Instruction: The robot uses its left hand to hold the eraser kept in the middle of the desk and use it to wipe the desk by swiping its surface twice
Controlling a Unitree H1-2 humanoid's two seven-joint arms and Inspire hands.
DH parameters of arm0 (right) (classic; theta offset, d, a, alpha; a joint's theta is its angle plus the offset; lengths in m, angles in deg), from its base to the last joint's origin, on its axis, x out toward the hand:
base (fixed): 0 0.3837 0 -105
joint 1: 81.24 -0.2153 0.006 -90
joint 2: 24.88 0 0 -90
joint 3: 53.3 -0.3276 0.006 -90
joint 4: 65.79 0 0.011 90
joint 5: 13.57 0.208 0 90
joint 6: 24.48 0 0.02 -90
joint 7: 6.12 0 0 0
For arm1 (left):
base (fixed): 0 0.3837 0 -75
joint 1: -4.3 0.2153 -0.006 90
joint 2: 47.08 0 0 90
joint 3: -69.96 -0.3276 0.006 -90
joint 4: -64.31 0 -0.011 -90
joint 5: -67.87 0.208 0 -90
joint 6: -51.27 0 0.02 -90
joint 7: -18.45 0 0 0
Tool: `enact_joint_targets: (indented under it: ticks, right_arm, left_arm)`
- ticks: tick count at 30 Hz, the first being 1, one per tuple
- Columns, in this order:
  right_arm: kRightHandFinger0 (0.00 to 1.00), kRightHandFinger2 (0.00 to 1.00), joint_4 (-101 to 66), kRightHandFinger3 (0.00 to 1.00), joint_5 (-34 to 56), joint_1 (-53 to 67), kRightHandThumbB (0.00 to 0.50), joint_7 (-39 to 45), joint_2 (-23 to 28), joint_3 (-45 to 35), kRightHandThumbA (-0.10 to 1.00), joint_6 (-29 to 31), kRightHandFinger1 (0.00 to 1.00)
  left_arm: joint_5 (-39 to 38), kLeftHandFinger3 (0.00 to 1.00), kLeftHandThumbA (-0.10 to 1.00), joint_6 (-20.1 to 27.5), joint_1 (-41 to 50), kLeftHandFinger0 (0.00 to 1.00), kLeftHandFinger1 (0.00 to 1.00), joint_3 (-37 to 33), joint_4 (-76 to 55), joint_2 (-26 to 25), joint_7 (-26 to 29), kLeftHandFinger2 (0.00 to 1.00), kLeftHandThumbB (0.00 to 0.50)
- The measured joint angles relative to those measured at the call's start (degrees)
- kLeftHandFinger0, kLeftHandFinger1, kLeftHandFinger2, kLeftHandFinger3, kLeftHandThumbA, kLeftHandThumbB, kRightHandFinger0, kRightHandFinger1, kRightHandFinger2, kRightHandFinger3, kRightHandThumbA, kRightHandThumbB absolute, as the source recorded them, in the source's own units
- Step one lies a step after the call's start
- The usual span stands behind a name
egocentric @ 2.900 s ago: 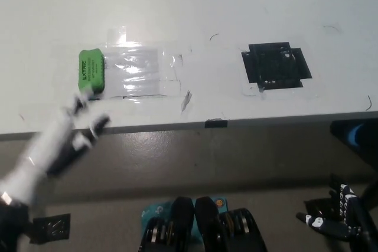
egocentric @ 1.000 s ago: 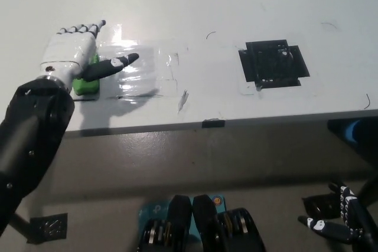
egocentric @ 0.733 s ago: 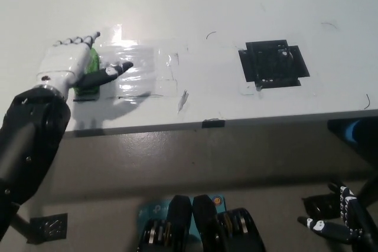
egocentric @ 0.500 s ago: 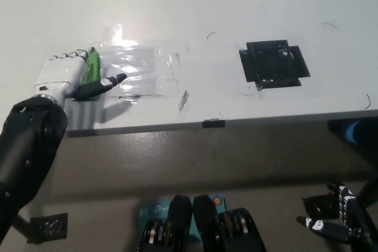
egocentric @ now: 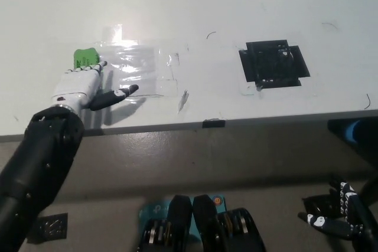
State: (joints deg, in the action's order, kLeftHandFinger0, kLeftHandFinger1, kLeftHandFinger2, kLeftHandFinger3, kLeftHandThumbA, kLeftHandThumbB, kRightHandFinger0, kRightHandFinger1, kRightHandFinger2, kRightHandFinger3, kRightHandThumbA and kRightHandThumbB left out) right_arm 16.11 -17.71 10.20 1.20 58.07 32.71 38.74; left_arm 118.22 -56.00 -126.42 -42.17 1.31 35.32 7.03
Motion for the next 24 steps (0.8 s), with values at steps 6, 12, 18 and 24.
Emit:
enact_joint_targets:
  ticks: [6, 12, 18, 24]
  right_arm:
    - [1.00, 1.00, 0.00, 1.00, -0.24, -0.13, 0.178, 0.18, -0.19, -0.23, 0.98, 0.00, 1.00]
    - [1.00, 1.00, 0.00, 1.00, -0.72, -0.34, 0.170, 0.33, -1.34, -0.60, 0.98, 0.00, 1.00]
    - [1.00, 1.00, 0.00, 1.00, -1.04, -0.44, 0.159, 0.49, -1.93, -1.43, 0.96, 0.00, 1.00]
    - [1.00, 1.00, -0.02, 1.00, -1.53, -0.43, 0.159, 0.53, -2.07, -2.23, 0.96, 0.00, 1.00]
  left_arm:
    - [-0.06, 1.00, 1.00, 0.63, -0.82, 1.00, 1.00, -0.05, 0.95, 0.29, 1.17, 1.00, 0.343]
    - [-0.17, 1.00, 1.00, 1.32, -0.73, 1.00, 1.00, -0.15, 3.78, 0.29, 2.41, 1.00, 0.331]
    - [-0.69, 1.00, 1.00, 1.90, 0.56, 1.00, 1.00, 0.67, 4.93, 0.94, 5.10, 1.00, 0.352]
    - [-0.69, 1.00, 1.00, 2.59, 1.14, 1.00, 1.00, 0.75, 7.21, 1.72, 9.11, 1.00, 0.298]
